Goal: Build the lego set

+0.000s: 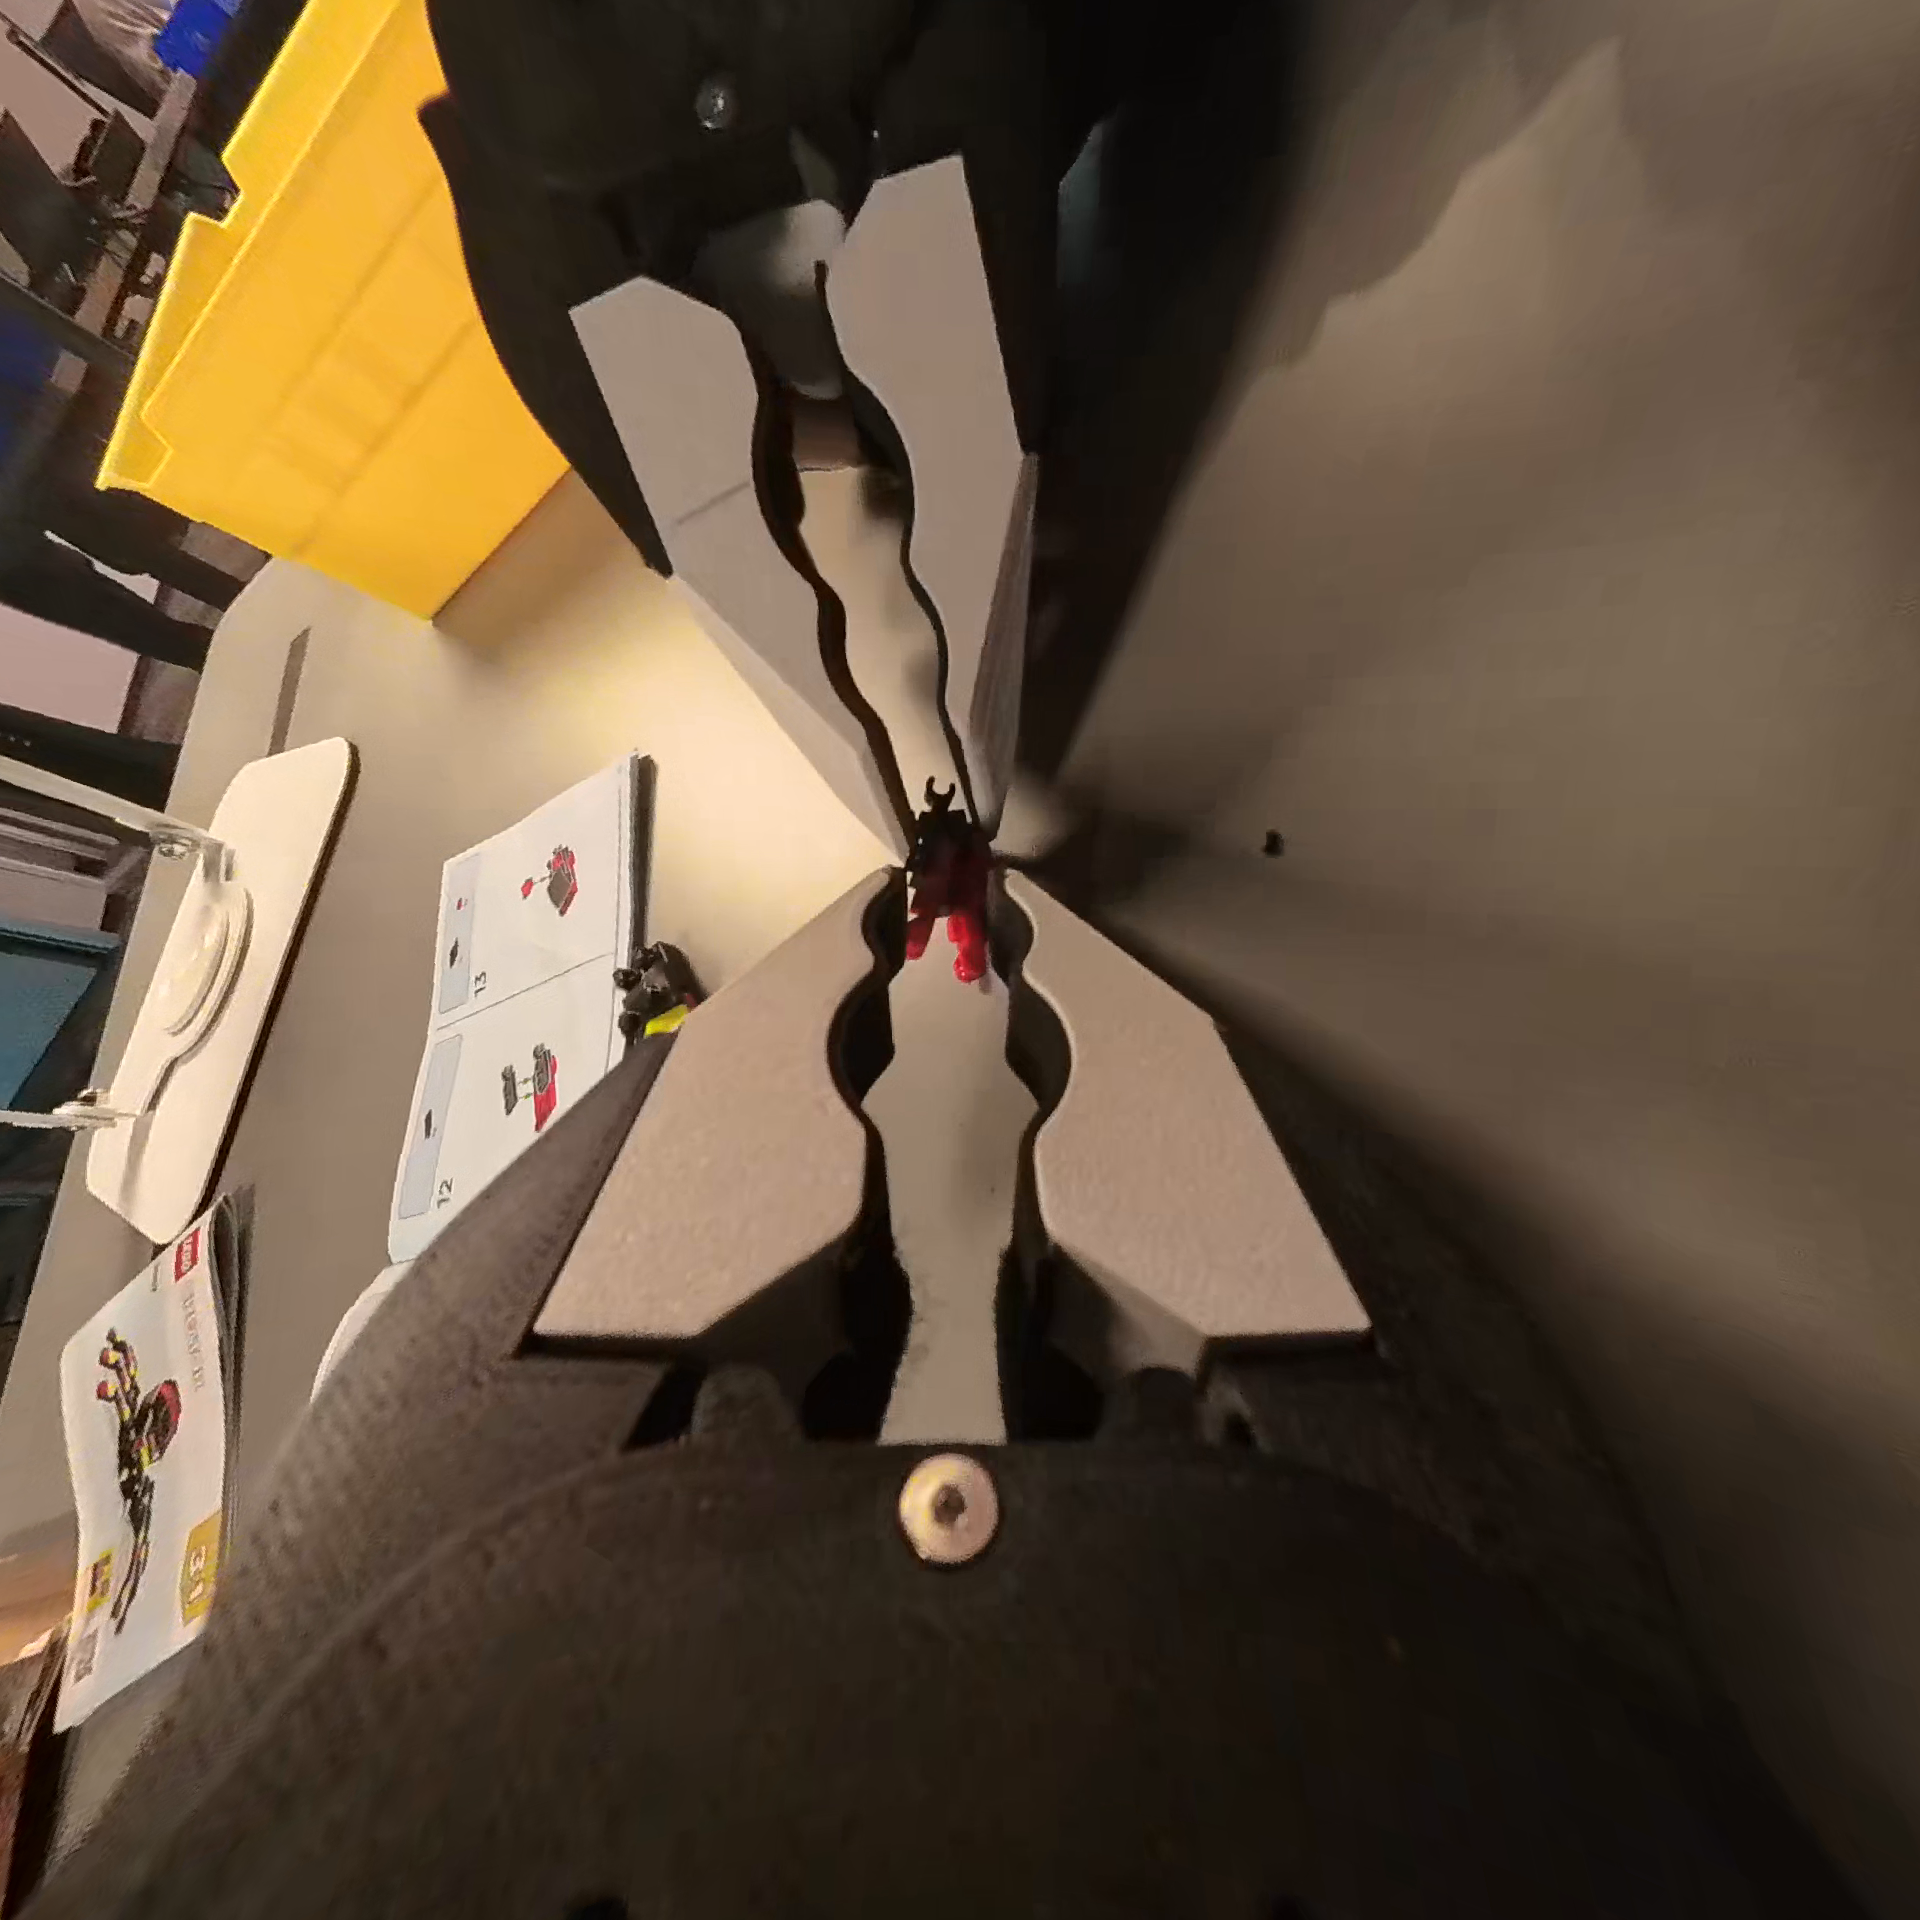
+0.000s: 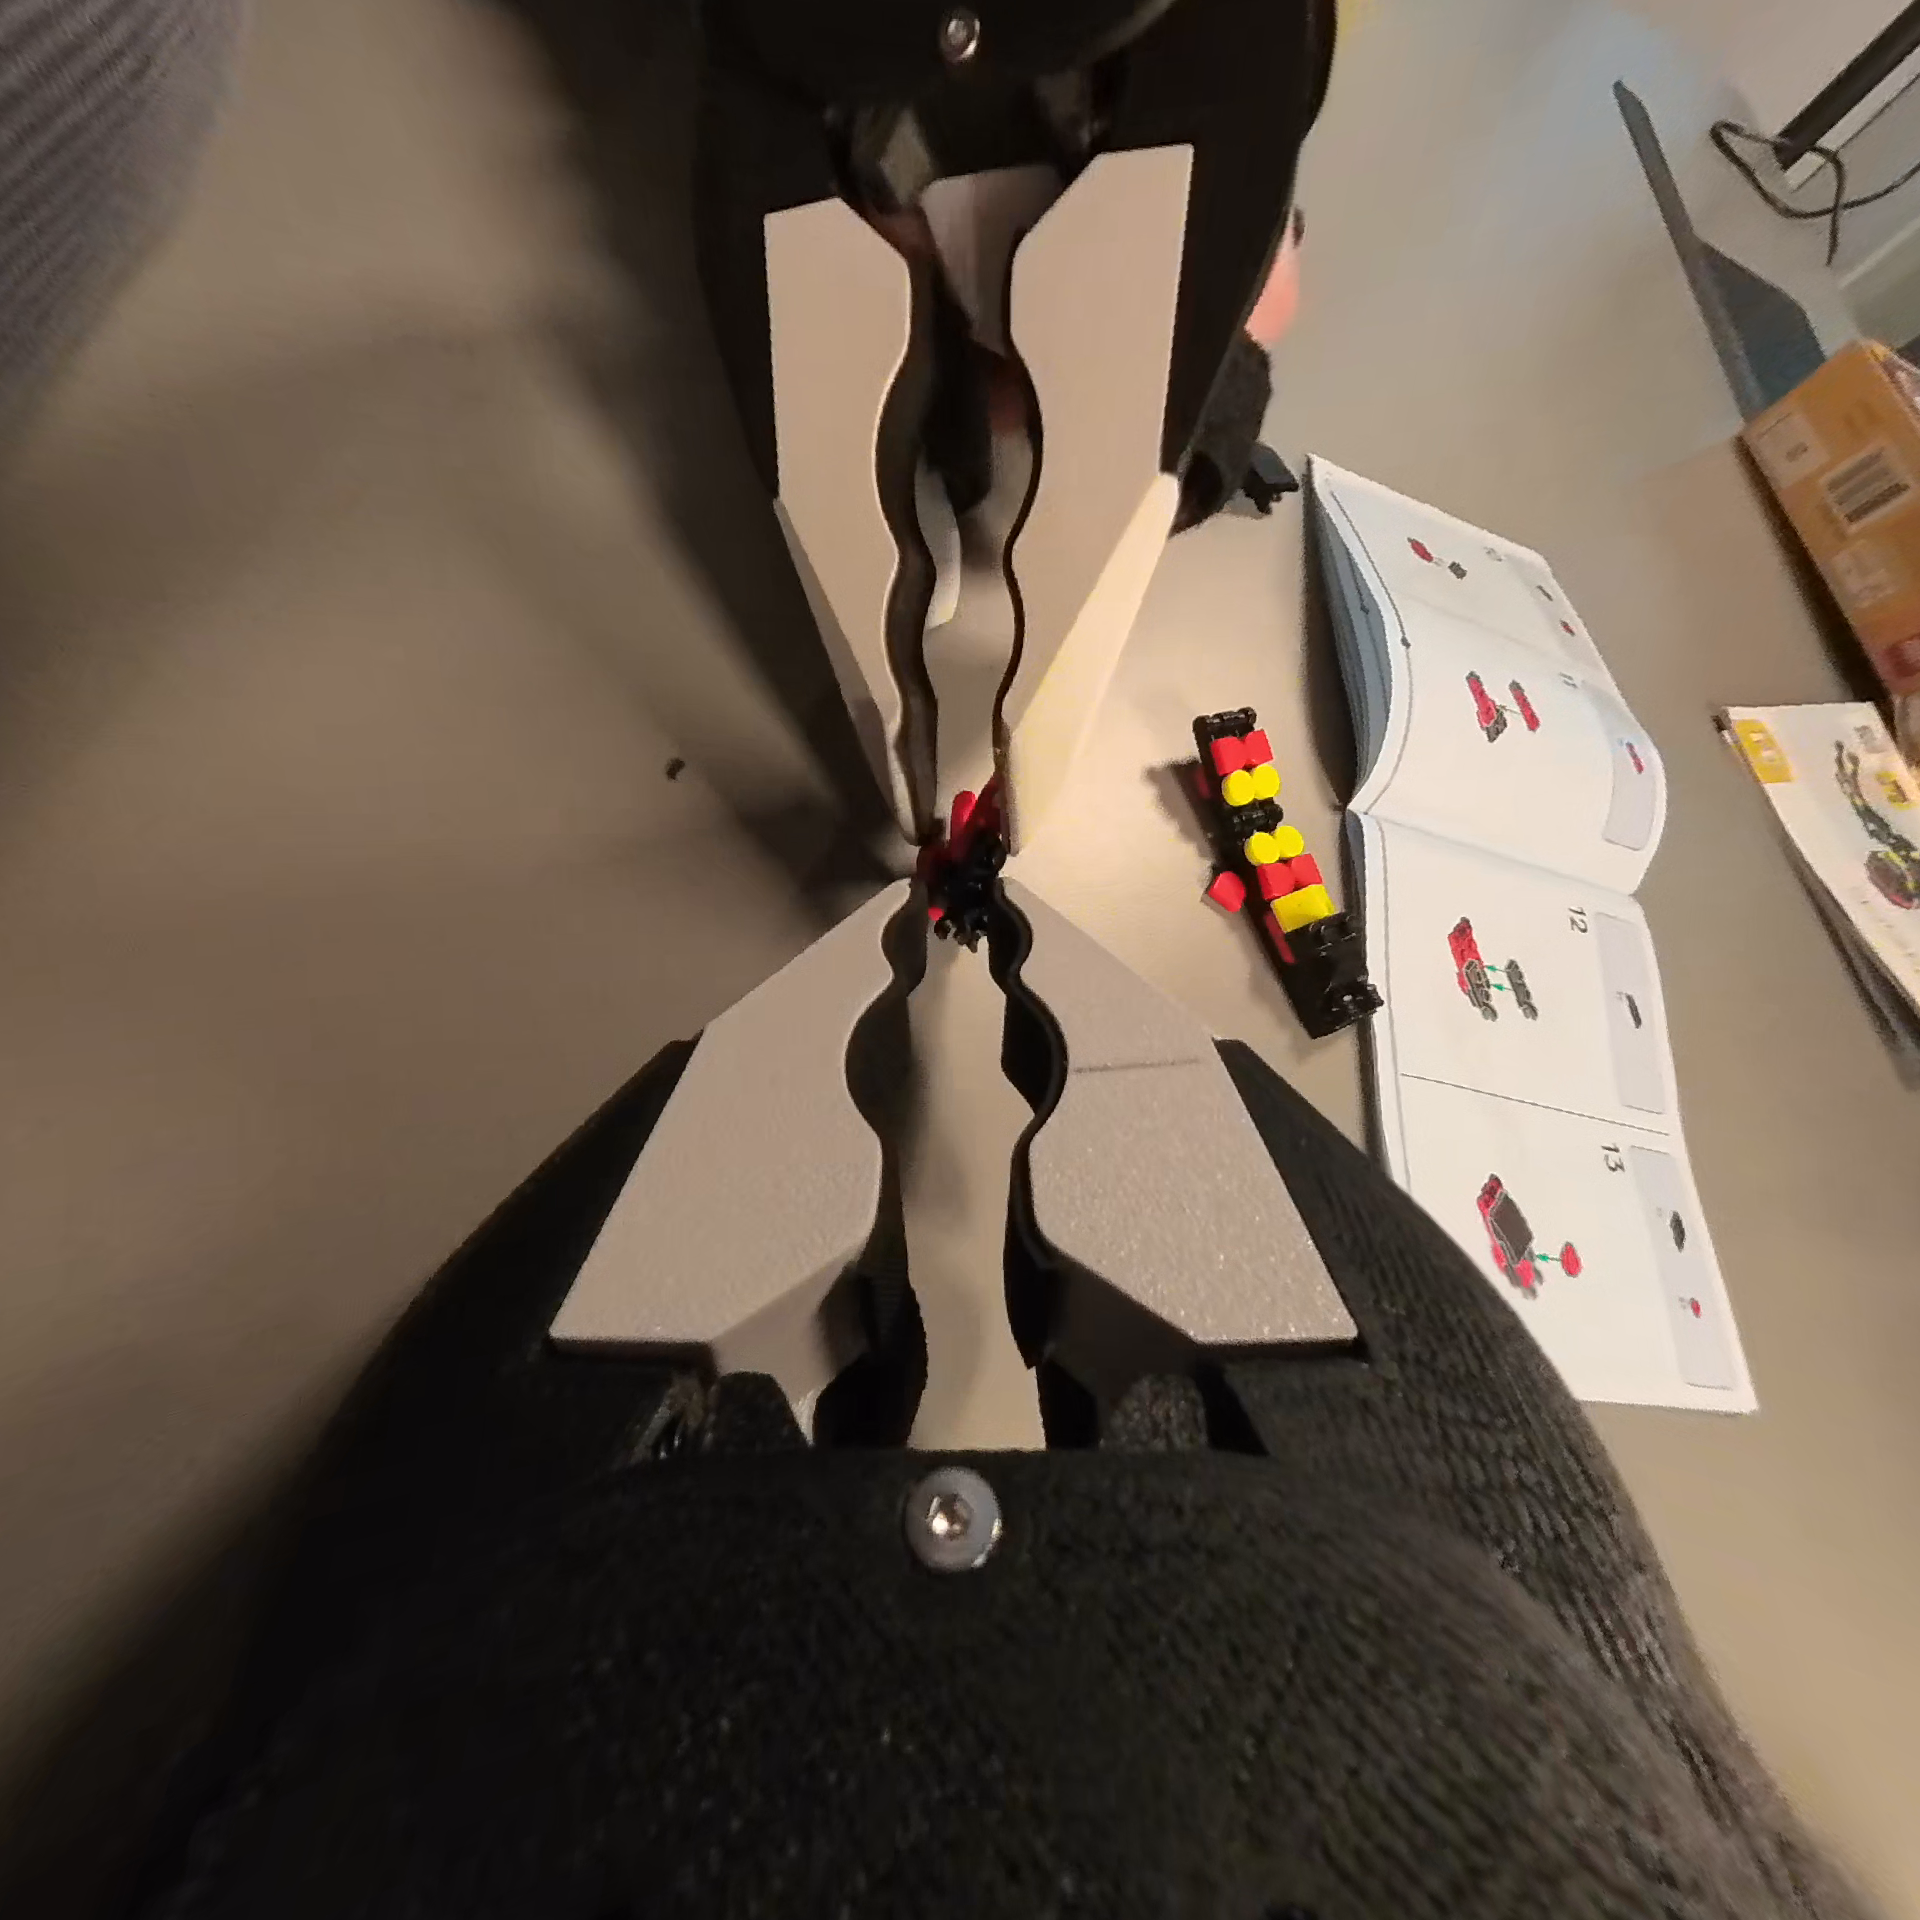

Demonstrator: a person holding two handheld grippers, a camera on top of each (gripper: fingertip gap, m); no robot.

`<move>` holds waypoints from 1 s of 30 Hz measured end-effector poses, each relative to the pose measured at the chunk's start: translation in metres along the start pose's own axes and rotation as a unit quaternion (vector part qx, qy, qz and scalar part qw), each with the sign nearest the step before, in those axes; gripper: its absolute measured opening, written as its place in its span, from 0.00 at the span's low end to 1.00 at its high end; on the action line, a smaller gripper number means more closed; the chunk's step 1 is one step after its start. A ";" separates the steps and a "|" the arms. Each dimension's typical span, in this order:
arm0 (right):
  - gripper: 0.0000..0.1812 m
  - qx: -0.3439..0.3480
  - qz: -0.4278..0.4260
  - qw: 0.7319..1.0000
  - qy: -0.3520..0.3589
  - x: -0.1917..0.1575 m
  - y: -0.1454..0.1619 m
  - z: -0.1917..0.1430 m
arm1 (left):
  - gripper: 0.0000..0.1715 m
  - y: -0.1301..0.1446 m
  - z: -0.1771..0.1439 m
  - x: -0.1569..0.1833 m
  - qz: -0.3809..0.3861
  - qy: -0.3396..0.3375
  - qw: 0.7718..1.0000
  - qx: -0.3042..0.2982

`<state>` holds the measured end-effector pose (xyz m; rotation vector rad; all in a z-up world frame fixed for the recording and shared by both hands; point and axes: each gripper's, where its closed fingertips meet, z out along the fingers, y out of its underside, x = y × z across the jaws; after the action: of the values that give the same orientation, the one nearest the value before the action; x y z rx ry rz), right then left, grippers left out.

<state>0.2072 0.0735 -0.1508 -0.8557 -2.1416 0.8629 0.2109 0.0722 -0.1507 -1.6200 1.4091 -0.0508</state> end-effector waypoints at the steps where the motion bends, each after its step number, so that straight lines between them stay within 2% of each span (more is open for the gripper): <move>1: 0.05 0.000 0.003 1.000 0.000 0.000 0.000 0.000 | 0.10 0.001 0.000 0.001 0.002 0.003 1.000 -0.003; 12: 0.05 0.016 0.049 0.999 0.002 0.006 -0.004 -0.003 | 0.14 -0.003 0.005 -0.006 -0.013 -0.037 0.999 -0.004; 19: 0.06 0.013 0.059 0.998 -0.002 0.007 -0.003 -0.003 | 0.09 0.001 0.007 -0.011 -0.026 -0.051 0.998 -0.019; 30: 0.08 0.002 0.010 1.000 0.017 0.008 0.000 -0.004 | 0.08 0.003 0.008 -0.011 -0.047 -0.037 0.998 -0.024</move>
<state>0.2058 0.0806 -0.1464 -0.8856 -2.1045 0.8552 0.2095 0.0863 -0.1511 -1.7114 1.2865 -0.0124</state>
